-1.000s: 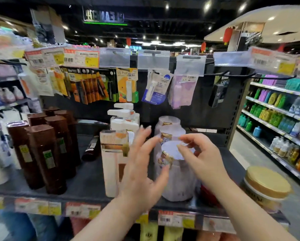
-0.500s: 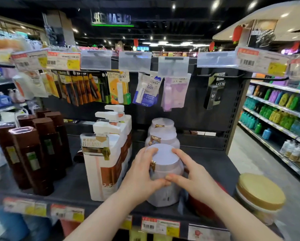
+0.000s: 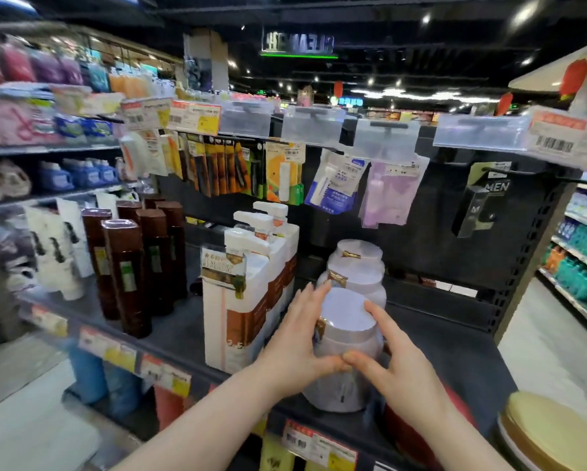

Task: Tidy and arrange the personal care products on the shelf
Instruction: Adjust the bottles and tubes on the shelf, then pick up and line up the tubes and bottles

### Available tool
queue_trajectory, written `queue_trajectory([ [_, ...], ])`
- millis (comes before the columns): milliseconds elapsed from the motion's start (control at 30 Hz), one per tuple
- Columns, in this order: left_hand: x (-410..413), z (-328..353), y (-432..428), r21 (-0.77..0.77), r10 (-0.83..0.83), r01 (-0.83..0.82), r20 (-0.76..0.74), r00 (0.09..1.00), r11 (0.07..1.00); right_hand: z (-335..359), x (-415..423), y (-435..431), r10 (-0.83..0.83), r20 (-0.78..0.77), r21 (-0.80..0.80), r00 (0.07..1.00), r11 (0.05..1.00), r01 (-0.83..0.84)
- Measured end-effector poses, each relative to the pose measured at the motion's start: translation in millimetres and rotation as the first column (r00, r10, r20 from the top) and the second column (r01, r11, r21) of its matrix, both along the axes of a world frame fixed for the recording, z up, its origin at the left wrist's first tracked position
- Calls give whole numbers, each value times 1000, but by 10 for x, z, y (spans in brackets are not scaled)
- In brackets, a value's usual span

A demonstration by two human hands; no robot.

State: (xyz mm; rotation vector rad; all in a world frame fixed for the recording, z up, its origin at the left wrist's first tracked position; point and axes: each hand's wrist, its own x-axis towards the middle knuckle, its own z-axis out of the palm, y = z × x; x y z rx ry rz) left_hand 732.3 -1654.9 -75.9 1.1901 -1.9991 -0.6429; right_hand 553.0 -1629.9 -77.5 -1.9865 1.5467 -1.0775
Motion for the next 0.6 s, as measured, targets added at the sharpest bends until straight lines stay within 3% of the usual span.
queue_trajectory([
  [200, -12, 33, 208, -13, 165, -165, 111, 980, 986, 13, -6, -27, 30, 51, -13, 998, 999, -29],
  [333, 252, 37, 477, -122, 250, -258, -74, 965, 959, 132, 166, 47, -41, 123, -143, 992, 988, 58],
  [400, 473, 69, 577, -217, 298, -330, -168, 940, 919, 237, 311, 129, -26, 168, -306, 985, 949, 77],
  [467, 753, 81, 585, -297, 380, -446, -254, 889, 844, 364, 498, 203, 58, 188, -438, 980, 899, 31],
  [600, 1365, 108, 463, -328, 452, -597, -421, 787, 732, 535, 1043, 311, 248, 146, -462, 958, 873, -155],
])
